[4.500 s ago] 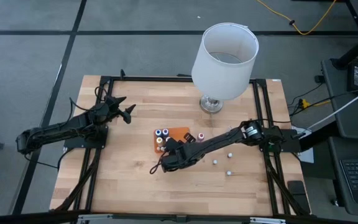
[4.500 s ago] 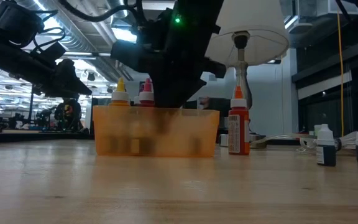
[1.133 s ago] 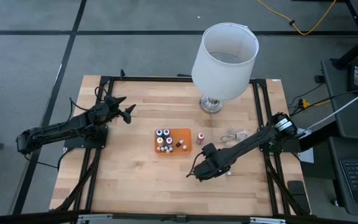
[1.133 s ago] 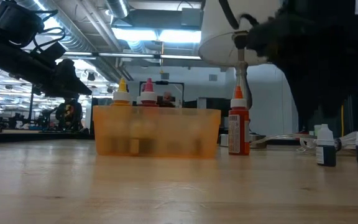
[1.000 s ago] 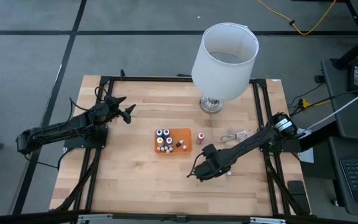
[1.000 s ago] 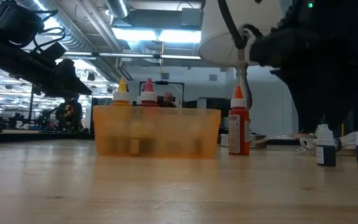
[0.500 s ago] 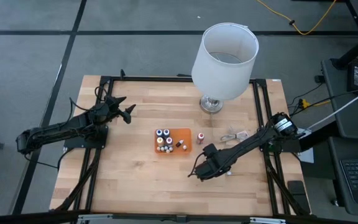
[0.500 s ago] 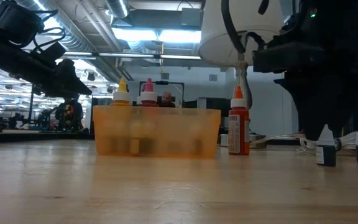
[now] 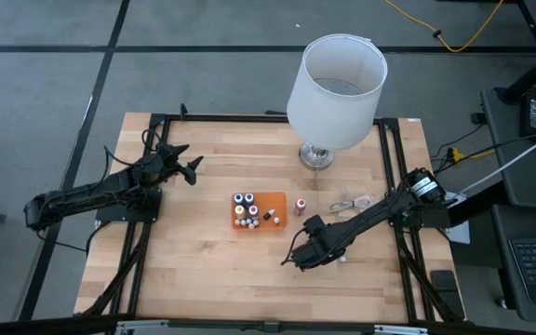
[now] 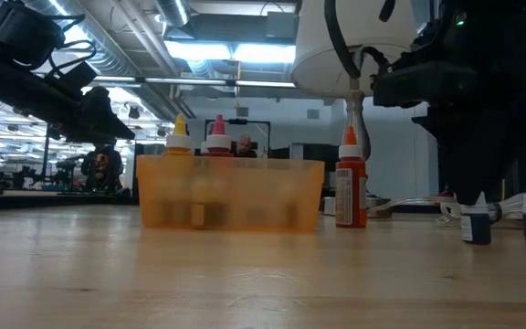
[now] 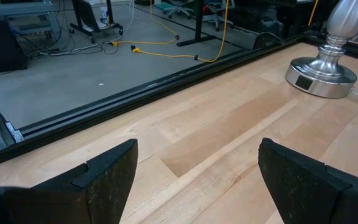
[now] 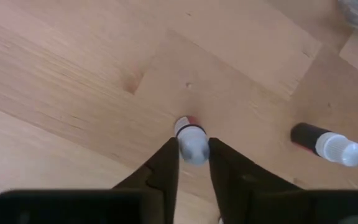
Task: Pick & Place food coloring
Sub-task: Put the left small red food coloring bottle into the orange bin
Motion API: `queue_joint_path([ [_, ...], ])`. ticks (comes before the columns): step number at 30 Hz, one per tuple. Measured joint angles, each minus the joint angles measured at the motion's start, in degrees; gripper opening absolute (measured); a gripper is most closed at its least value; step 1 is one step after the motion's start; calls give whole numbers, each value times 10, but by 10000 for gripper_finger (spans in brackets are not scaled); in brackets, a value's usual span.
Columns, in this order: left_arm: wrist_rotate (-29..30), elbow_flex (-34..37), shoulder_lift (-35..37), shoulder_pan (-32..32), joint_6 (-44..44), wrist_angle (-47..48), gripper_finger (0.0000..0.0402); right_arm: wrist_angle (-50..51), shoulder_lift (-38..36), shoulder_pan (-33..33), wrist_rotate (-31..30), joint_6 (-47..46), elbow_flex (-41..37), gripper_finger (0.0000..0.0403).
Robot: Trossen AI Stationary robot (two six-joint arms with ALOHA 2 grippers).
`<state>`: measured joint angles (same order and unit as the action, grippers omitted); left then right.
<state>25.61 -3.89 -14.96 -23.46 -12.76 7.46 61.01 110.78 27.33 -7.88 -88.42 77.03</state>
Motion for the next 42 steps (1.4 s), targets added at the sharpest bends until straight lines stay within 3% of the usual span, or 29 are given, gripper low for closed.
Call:
queue_joint_path([
  [5, 0, 0, 0, 0, 0, 0, 324, 0, 0, 0, -2, 2, 0, 48],
  [15, 0, 0, 0, 0, 0, 0, 323, 3, 1, -12, 2, 107, 75, 53],
  [30, 0, 0, 0, 0, 0, 0, 323, 8, 2, -101, -2, 303, 218, 51],
  [42, 0, 0, 0, 0, 0, 0, 324, 11, 4, -154, -2, 441, 241, 52],
])
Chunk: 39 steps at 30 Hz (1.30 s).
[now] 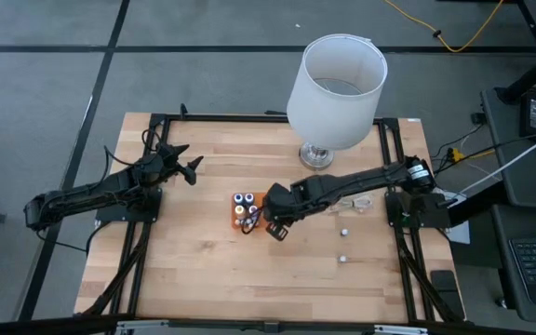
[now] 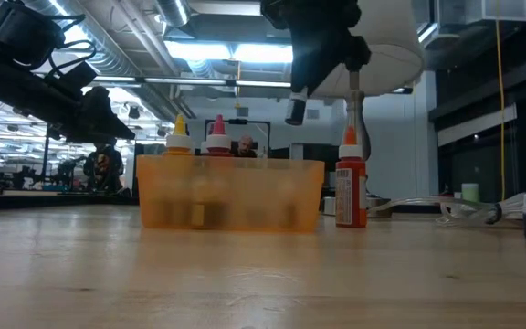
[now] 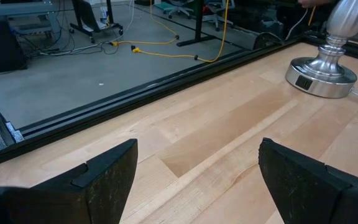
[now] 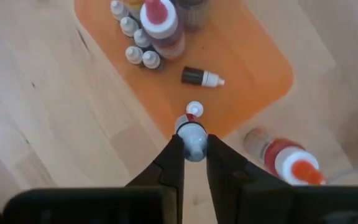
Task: Pick & Place food coloring
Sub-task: Put the left small red food coloring bottle into the orange bin
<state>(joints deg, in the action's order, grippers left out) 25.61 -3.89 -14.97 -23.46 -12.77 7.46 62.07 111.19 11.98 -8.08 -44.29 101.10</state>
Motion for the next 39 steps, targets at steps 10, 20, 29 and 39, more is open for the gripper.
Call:
queue_joint_path([
  [10, 0, 0, 0, 0, 0, 0, 323, -14, 46, -10, 22, 105, 1, 52],
  [20, 0, 0, 0, 0, 0, 0, 322, -16, 89, -19, 13, 175, 49, 52],
  [29, 0, 0, 0, 0, 0, 0, 323, 1, 127, -25, 17, 195, 69, 52],
  [39, 0, 0, 0, 0, 0, 0, 322, -7, 155, -25, 17, 206, 69, 52],
])
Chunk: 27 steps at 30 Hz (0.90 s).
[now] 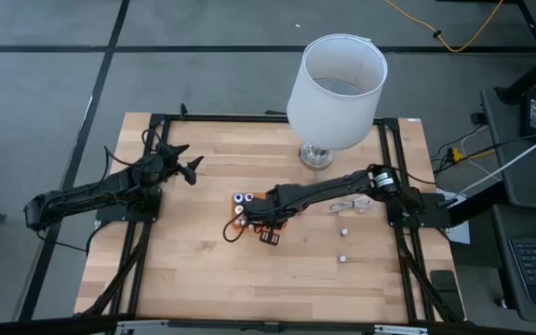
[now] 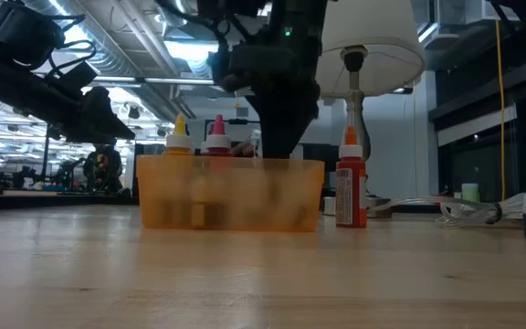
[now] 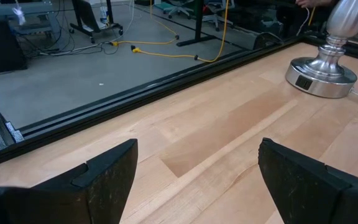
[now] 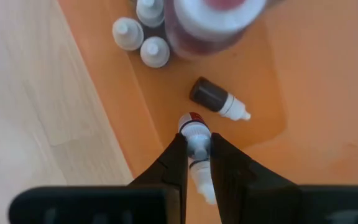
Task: Pick & Place food coloring
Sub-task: Put the left small red food coloring bottle into the orange bin, then put the small red food coloring bottle into the orange bin
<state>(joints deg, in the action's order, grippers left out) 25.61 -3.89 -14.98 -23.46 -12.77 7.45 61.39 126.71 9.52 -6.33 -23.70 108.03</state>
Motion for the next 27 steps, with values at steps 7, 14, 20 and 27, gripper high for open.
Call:
queue_joint_path([
  [7, 0, 0, 0, 0, 0, 0, 323, 0, 17, 0, 5, -1, 0, 52],
  [14, 0, 0, 0, 0, 0, 0, 324, -1, 18, 0, 18, -7, 0, 82],
  [20, 0, 0, 0, 0, 0, 0, 322, -1, 18, 0, 19, -15, 0, 119],
  [27, 0, 0, 0, 0, 0, 0, 322, 5, 16, 0, 19, -15, 1, 131],
])
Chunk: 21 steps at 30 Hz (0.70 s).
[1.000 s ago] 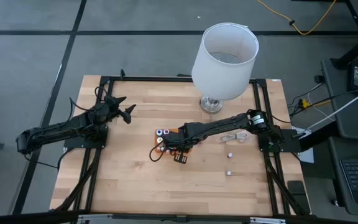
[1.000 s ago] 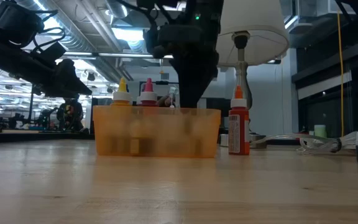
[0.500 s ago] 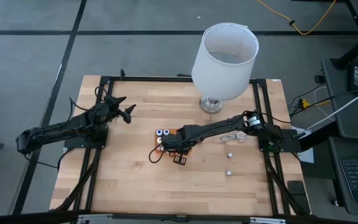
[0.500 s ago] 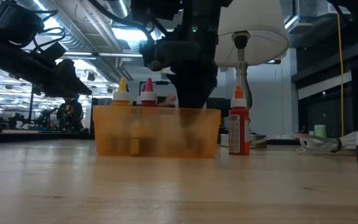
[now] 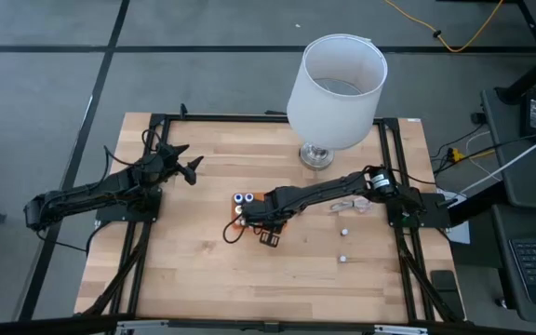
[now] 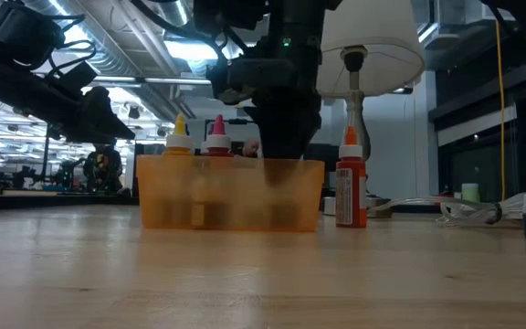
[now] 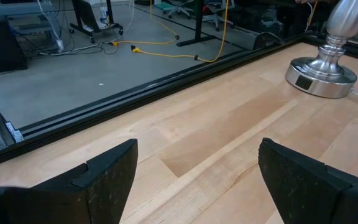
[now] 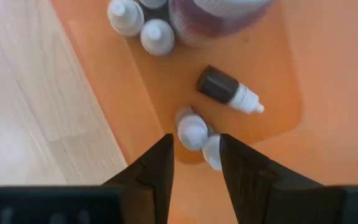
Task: Pick & Place food coloring
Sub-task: Put the small red food coloring bottle into the orange bin
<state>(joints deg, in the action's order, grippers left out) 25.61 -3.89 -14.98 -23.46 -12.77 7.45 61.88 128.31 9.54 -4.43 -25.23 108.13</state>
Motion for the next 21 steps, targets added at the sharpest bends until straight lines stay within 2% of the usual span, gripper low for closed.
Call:
queue_joint_path([
  [7, 0, 0, 0, 0, 0, 0, 324, 44, -9, 0, -27, -1, 66, 132],
  [11, 0, 0, 0, 0, 0, 0, 322, 62, -20, 0, -48, -32, 100, 132],
  [15, 0, 0, 0, 0, 0, 0, 324, 60, -47, 9, -52, -80, 93, 151],
  [21, 0, 0, 0, 0, 0, 0, 322, 35, -107, 28, -64, -135, 27, 214],
])
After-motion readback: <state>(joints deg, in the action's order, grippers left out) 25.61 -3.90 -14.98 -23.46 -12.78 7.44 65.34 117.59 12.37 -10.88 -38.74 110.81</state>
